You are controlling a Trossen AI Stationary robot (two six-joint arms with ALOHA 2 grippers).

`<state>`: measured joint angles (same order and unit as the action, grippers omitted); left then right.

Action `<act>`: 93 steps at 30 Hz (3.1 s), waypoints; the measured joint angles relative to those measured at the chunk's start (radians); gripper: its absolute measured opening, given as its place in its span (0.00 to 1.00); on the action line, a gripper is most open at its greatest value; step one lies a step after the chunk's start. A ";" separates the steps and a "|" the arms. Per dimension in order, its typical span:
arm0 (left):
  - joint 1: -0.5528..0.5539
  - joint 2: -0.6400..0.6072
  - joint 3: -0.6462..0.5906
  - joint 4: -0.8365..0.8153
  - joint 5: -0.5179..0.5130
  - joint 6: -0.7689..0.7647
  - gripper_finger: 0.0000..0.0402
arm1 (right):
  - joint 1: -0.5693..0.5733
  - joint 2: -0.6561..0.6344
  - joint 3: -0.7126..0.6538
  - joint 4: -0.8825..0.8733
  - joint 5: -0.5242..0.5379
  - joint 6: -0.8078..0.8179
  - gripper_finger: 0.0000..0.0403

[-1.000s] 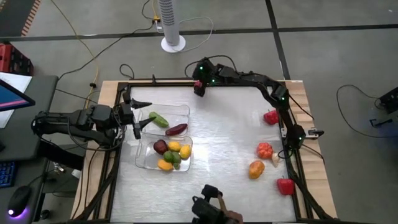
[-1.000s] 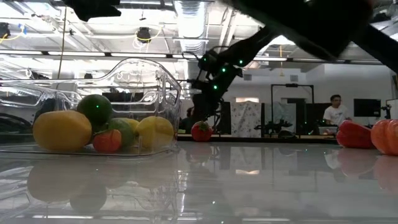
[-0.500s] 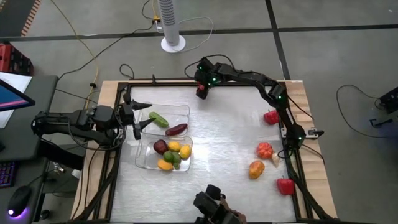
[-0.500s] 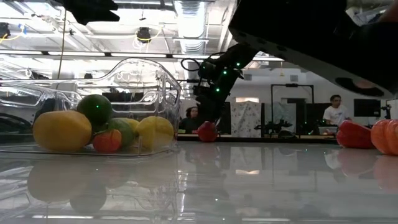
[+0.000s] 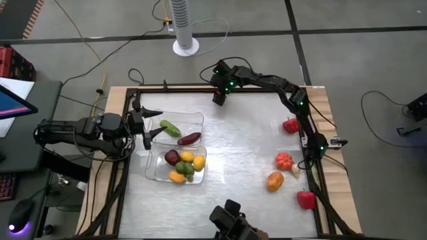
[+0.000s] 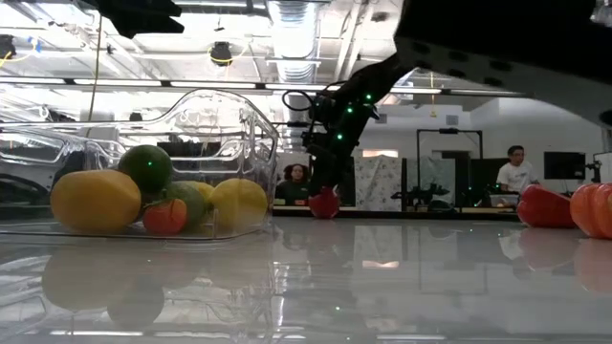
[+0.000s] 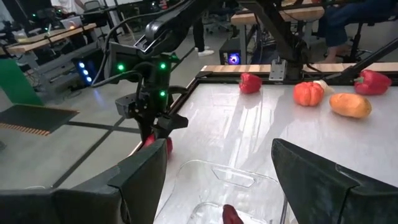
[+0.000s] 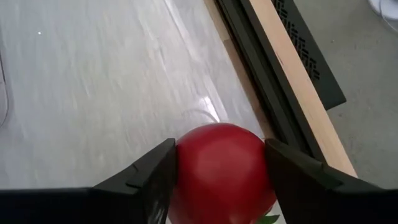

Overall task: Sort produce into baskets
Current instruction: Put the red tomato into the bottom transparent bin, then put the brown potato into the top transparent bin

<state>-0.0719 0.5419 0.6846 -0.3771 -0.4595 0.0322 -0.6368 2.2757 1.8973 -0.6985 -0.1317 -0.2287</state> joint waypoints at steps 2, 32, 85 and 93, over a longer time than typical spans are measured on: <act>0.000 0.000 0.000 0.000 0.000 0.000 0.68 | 0.004 -0.005 0.000 -0.006 0.002 0.004 0.62; 0.000 -0.137 0.001 0.037 0.159 -0.054 0.68 | 0.555 -0.259 -0.003 0.172 0.104 0.060 0.61; 0.000 -0.137 0.000 0.101 0.242 -0.018 0.68 | 1.253 -0.443 -0.401 -0.741 0.182 1.238 0.91; 0.000 -0.136 0.000 0.102 0.279 -0.016 0.68 | 1.412 -0.423 -0.455 -0.765 0.289 1.082 0.93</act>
<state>-0.0721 0.4057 0.6846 -0.2752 -0.1802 0.0158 0.7751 1.8530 1.4426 -1.4635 0.1572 0.8530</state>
